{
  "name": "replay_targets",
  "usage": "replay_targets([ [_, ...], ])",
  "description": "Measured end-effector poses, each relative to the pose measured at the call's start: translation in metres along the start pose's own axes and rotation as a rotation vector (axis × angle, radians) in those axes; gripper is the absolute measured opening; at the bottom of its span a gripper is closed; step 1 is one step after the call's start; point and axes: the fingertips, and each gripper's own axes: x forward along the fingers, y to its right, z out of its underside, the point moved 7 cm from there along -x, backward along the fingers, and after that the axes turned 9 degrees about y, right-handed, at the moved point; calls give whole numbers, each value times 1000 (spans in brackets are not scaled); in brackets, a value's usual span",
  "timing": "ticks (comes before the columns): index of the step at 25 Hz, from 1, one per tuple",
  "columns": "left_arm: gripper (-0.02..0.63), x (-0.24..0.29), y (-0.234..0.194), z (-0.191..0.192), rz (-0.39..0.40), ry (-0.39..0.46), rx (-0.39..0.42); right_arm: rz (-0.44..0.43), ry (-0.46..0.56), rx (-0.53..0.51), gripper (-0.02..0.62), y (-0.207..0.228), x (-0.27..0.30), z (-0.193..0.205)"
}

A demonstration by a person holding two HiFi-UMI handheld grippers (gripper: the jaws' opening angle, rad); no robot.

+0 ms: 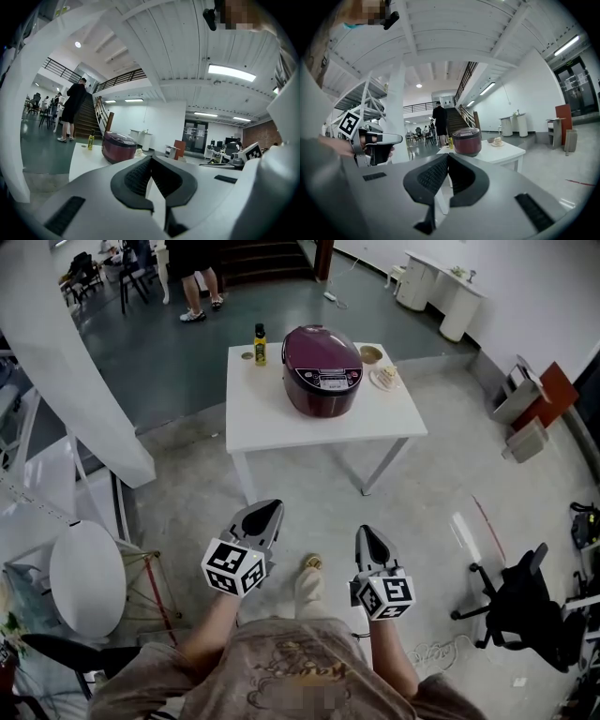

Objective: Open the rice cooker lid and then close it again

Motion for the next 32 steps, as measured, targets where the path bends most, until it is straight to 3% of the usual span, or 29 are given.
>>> replay_targets([
  [16,20,130,-33,-22,-27,-8,6,-93,12,28,2,75,131,-35],
  [32,20,219,-71,-22,-170,32,3,-227,-24,74,2,146,246,-36],
])
